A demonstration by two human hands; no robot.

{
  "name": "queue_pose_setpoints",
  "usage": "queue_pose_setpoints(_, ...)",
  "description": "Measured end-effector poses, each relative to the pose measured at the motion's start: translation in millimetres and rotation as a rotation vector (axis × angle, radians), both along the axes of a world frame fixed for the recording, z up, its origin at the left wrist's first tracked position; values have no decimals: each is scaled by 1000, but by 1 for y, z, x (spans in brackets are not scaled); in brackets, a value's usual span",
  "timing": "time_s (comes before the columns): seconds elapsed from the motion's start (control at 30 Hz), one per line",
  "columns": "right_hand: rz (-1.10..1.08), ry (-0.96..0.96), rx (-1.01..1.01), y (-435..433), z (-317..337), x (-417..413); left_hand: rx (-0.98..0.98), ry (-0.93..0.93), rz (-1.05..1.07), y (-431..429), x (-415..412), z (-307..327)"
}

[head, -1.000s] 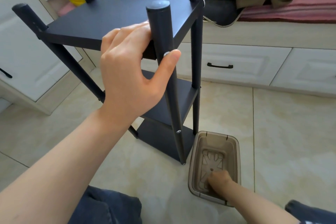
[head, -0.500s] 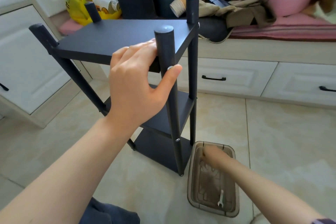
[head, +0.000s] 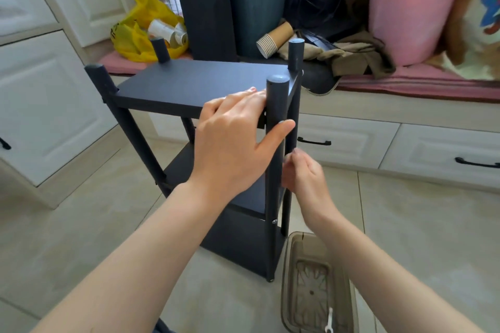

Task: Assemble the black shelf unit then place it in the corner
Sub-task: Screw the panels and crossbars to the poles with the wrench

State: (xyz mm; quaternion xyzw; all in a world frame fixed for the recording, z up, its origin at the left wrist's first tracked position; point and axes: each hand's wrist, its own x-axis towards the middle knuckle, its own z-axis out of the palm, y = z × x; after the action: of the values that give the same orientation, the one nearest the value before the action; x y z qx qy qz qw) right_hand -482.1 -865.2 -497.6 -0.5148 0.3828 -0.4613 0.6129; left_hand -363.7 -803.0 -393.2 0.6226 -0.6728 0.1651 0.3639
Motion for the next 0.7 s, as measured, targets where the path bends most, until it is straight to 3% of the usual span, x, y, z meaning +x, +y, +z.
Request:
queue_pose_setpoints(0.1,109,48,-31,9,-3,15,17,-1,21,-2,4,2)
queue_pose_setpoints(0.4,143,104,-181,-22,24,63,-22,76,91,-18,46,23)
queue_pose_setpoints(0.7,251,225,-230,-62,79,139,14,359,274,-39,124,62)
